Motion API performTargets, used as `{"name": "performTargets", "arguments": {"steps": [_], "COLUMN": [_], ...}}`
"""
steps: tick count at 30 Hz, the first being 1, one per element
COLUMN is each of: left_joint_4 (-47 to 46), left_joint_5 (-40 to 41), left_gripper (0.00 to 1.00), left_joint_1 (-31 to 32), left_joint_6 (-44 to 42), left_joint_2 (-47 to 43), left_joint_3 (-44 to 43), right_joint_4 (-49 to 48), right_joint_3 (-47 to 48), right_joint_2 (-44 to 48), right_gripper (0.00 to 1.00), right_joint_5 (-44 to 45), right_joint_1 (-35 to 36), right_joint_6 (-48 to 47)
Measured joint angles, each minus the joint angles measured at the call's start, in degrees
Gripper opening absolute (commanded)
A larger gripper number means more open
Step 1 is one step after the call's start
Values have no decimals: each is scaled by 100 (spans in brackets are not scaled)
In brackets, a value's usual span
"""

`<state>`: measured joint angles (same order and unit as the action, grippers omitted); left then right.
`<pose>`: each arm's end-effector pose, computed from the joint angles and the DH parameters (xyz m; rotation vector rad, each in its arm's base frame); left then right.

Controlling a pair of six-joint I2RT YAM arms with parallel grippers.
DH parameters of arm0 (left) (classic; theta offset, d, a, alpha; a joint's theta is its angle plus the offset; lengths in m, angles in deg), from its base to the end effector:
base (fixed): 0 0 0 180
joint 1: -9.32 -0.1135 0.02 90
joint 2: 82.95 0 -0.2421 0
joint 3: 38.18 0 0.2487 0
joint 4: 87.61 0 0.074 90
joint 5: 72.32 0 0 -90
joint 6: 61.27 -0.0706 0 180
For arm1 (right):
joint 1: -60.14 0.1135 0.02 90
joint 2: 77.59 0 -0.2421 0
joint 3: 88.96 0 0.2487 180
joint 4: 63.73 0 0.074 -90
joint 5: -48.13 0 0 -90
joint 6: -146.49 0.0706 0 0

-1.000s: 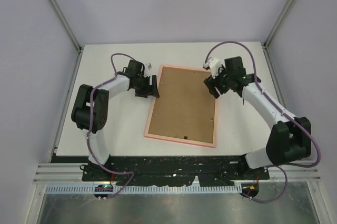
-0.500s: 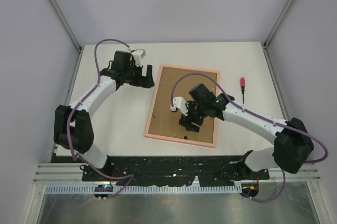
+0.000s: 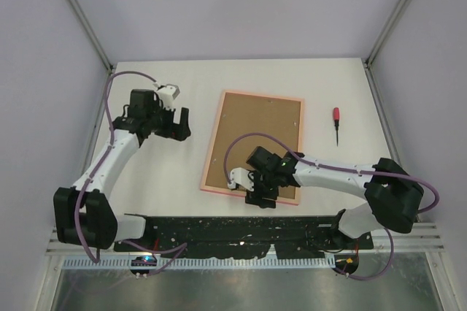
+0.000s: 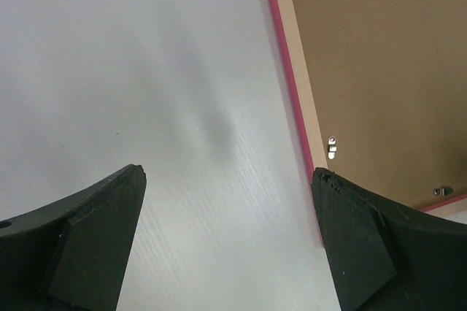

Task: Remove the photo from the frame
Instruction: Turn over the photo frame at the center of the board.

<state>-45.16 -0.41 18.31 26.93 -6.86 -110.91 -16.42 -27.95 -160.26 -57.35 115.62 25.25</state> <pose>0.3012 -0.0698 0.2327 0.3733 2.3323 -0.4345 0.1382 0.2341 0.1292 -1.9742 1.9876 0.4813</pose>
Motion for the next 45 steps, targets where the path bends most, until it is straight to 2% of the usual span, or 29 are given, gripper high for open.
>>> {"name": "performTargets", "arguments": {"steps": [8,14,24,35,42,45], "left_joint_4": [254,313,442,446,439,442], "left_joint_5": [-85,-210,-291,-319,-424,-459], "left_gripper": [100,100,100,100,100,100], "left_joint_1": [-125,-125,-125,-125,-125,-125], "left_joint_6": [-332,-437,-616,-636,-636,-632], "left_joint_2": [-1001,-1172,-1534,-1714,-1825,-1825], "left_joint_3": [297,330,503,664,678,680], "right_joint_4": [-133,-197,-319,-595,-385,-387], "right_joint_3": [-46,-48,-33,-168,-258,-256], "right_joint_2": [-138,-201,-247,-129,741,807], "right_gripper": [55,51,65,65,65,65], "right_joint_5": [479,597,758,890,662,625], "right_joint_1": [-7,-7,24,28,-199,-304], "right_joint_6": [79,153,302,317,310,297]}}
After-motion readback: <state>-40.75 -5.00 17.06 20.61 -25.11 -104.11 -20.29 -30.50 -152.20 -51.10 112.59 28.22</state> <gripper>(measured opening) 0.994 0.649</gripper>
